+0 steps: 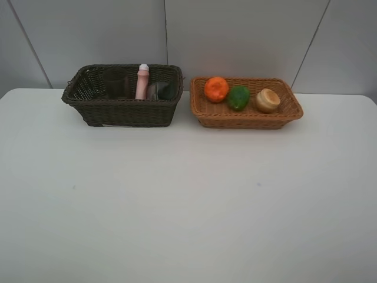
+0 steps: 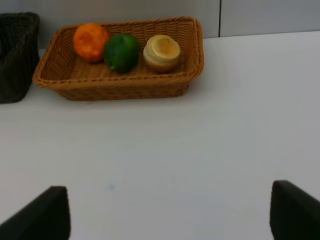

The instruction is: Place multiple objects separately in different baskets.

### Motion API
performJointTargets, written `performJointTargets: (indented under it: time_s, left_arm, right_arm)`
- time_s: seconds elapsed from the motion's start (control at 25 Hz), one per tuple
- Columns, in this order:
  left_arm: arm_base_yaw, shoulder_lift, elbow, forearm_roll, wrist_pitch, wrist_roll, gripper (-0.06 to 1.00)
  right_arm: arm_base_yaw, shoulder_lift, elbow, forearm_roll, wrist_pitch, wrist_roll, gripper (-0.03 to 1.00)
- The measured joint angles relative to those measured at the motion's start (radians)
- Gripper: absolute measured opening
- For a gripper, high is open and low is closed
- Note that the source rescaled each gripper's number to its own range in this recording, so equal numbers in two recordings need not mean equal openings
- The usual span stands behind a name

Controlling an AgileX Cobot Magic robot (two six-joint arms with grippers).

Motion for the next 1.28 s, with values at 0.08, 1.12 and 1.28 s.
performJointTargets:
  time_s: [0.08,1.12,1.28]
  left_arm:
    - [0.000,0.000,0.011,0.006,0.006,-0.004,1.00]
    - [0.000,-0.001,0.052,0.119,-0.096,-0.196,1.00]
    - [0.000,-0.001,0.052,0.056,-0.099,-0.109,1.00]
  right_arm:
    - [0.000,0.000,0.000,0.000,0.000,0.000,0.82]
    - [0.000,0.000,0.000,0.000,0.000,0.000,0.82]
    - [0.000,0.000,0.000,0.000,0.000,0.000,0.82]
